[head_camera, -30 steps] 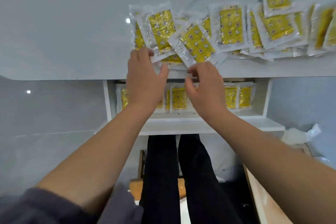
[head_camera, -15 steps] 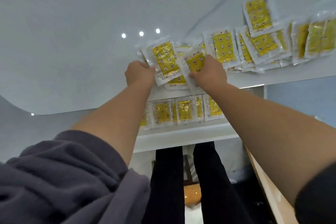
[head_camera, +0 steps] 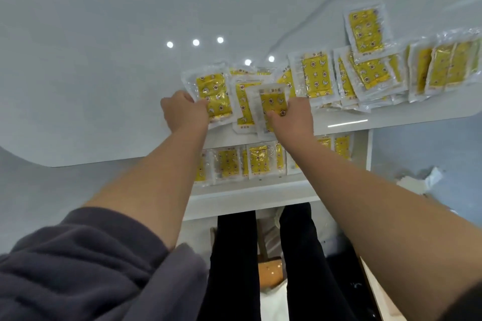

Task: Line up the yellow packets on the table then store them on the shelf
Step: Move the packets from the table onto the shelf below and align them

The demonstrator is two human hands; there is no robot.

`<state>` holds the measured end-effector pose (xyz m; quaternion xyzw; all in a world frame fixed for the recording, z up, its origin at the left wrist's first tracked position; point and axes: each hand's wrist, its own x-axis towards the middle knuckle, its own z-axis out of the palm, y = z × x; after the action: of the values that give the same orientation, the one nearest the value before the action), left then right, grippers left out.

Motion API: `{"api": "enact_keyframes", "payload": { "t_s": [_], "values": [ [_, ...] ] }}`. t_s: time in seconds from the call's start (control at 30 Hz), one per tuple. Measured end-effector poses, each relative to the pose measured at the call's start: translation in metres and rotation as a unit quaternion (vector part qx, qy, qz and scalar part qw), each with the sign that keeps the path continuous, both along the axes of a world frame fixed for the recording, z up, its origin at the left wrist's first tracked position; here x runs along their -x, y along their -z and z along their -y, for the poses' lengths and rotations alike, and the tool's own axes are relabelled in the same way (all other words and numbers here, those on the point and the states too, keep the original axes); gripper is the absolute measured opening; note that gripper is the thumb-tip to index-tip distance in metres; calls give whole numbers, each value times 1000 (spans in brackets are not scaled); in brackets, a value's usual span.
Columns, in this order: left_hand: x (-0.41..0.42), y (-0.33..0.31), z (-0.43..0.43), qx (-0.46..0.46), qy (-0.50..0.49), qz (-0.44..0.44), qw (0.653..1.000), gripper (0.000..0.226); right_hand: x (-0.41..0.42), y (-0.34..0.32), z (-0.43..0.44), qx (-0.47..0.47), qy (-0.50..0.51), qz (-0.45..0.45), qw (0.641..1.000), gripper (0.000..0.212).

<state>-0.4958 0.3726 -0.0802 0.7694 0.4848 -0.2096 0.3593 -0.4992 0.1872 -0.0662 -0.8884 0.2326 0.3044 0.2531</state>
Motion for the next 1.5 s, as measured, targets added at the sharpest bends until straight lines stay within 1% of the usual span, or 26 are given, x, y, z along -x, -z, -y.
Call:
{"api": "enact_keyframes", "payload": {
  "t_s": [0.1, 0.17, 0.23, 0.3, 0.37, 0.43, 0.5, 0.57, 0.67, 0.77, 0.9, 1.07, 1.2, 1.3, 1.37, 1.43, 1.5],
  "values": [
    [0, 1, 14, 2, 23, 35, 999, 35, 4, -3, -11, -4, -47, 9, 999, 29],
    [-6, -1, 29, 1, 52, 63, 997, 36, 7, -5, -16, 6, -77, 13, 997, 26],
    [-12, -1, 38, -3, 67, 79, 995, 34, 9, -4, -16, 11, -74, -5, 997, 20],
    [-17, 3, 41, 1, 65, 64, 996, 34, 11, -1, -16, 19, -32, -39, 999, 25],
    [-19, 5, 41, -26, 70, 47, 996, 32, 13, 1, -20, 16, 55, -65, 996, 28],
    [-18, 6, 38, -64, 90, 43, 993, 26, 14, 2, -25, 12, 141, -91, 986, 29],
    [-13, 6, 29, -94, 99, 32, 990, 20, 15, 5, -32, 3, 199, -98, 975, 29],
    [-8, 8, 13, -109, 92, 9, 990, 20, 15, 9, -41, -8, 221, -81, 972, 26],
    [-1, 13, -7, -102, 85, -16, 991, 29, 9, 13, -54, -18, 206, -77, 975, 30],
    [7, 13, -18, -69, 51, 0, 996, 34, 4, 16, -60, -36, 188, -76, 979, 31],
    [12, 7, -32, -5, 35, 33, 999, 36, 10, 7, -58, -89, 178, -34, 979, 20],
    [23, -14, -46, 46, 47, 41, 997, 33, 23, -17, -50, -184, 172, -36, 967, 13],
    [43, -37, -46, 86, 52, 43, 994, 30, 36, -32, -21, -261, 168, -77, 947, 15],
    [63, -48, -34, 107, 60, 22, 992, 31, 49, -40, 16, -307, 142, -118, 934, 25],
    [78, -47, -17, 113, 73, -7, 991, 30, 60, -38, 45, -314, 120, -146, 930, 26],
    [91, -41, 10, 129, 88, -35, 987, 27, 71, -35, 77, -299, 108, -174, 932, 23],
    [103, -31, 42, 148, 75, -65, 984, 24, 80, -28, 112, -281, 85, -199, 935, 25]
  ]
}}
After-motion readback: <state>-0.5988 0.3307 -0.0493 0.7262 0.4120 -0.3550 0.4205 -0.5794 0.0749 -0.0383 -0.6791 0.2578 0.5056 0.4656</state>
